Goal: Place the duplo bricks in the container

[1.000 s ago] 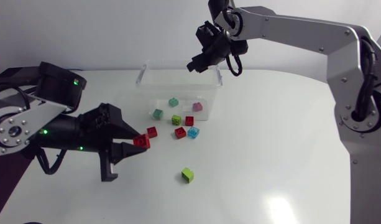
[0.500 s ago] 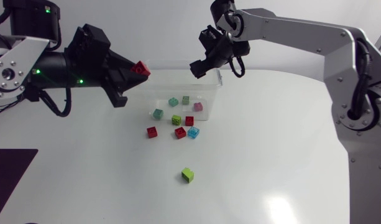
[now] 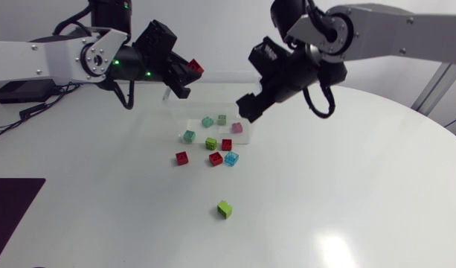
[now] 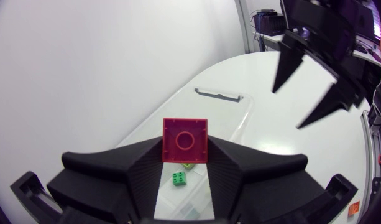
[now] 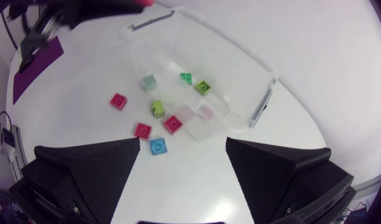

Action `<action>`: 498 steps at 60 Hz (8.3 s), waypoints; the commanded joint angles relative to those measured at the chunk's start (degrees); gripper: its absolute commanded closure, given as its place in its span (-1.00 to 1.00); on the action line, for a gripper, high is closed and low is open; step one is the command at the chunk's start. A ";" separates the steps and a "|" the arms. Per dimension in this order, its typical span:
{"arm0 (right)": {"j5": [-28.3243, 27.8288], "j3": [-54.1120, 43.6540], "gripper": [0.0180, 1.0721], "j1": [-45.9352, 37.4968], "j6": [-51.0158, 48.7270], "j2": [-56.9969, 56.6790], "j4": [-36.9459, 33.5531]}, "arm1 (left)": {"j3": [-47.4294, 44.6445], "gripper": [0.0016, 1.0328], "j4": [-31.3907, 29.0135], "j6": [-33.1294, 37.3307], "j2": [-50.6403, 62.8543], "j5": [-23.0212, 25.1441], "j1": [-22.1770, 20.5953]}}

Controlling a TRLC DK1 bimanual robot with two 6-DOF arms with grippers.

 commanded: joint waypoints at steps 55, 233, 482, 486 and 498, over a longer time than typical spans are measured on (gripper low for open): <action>0.81 -24.10 -0.90 17.50 3.62 0.91 5.82 | 24.37 -0.69 -0.67 -3.34 24.91 -6.53 0.12; 2.48 8.06 0.38 1.15 -0.51 2.41 2.75 | -12.46 -0.23 -4.98 23.21 20.25 1.56 1.79; -7.37 1.21 -0.83 -0.34 -8.77 28.86 13.65 | -20.10 -0.78 -4.10 13.36 -3.04 10.08 3.20; -7.45 1.21 -0.57 -0.17 -8.77 28.69 13.65 | -20.54 -0.78 -3.48 13.36 -2.95 10.08 2.85; -7.37 0.77 0.35 0.18 -8.86 28.60 14.17 | -20.98 -0.78 -2.34 13.36 -1.81 10.08 2.14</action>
